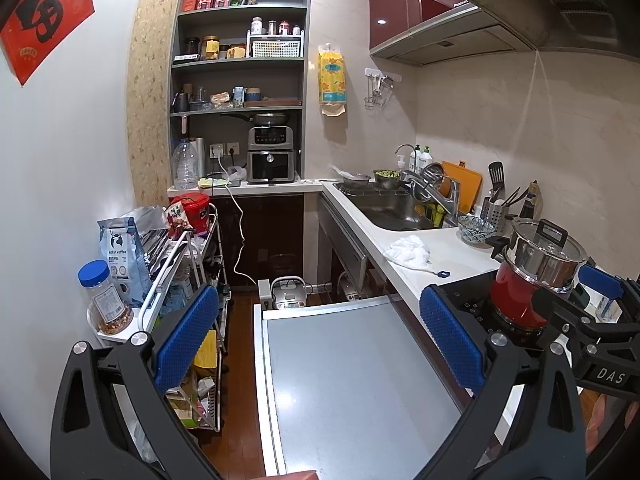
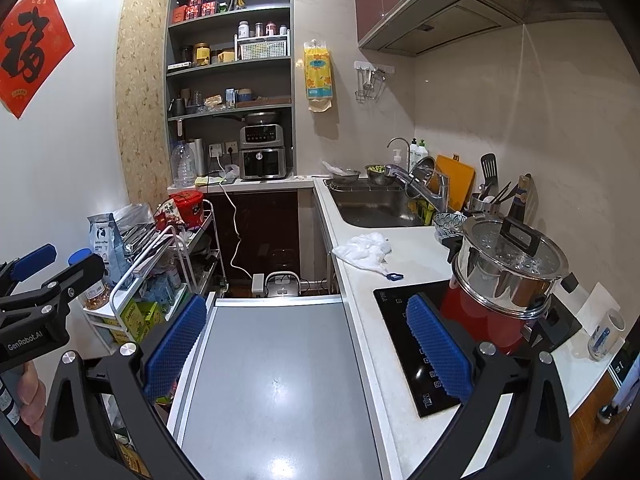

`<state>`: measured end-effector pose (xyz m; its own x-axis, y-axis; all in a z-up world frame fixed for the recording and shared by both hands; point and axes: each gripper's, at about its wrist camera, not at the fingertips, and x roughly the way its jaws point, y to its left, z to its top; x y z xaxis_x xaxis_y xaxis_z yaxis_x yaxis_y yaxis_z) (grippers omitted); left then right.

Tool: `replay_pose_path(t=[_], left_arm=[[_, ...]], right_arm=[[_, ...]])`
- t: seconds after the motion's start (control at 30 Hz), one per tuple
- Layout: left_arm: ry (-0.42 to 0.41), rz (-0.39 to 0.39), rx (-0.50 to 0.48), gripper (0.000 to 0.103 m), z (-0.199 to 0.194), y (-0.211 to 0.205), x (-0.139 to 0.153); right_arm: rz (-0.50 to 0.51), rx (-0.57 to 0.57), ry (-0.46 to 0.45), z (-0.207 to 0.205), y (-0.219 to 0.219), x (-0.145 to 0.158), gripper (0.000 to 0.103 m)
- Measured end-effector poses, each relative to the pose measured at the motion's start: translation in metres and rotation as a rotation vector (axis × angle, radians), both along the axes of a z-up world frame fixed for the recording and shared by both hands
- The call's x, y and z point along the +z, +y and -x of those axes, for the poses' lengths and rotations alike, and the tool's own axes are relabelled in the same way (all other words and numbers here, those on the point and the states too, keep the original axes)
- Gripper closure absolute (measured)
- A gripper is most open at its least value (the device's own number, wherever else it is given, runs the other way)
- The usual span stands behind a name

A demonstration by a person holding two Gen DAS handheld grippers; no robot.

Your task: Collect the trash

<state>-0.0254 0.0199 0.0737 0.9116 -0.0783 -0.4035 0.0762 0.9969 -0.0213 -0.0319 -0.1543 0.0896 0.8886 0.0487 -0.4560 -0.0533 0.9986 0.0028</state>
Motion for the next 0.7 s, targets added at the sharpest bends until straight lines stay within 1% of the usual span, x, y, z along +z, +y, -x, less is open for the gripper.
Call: replay_pose_path(t=[0.7], left_arm=[[0.001,0.013,0.001,0.002,-0.0035,-0.0005,0.0045]], right_arm=[[-0.005,0.005,0.003,-0.0013,0.0018,0.0021,0.004]])
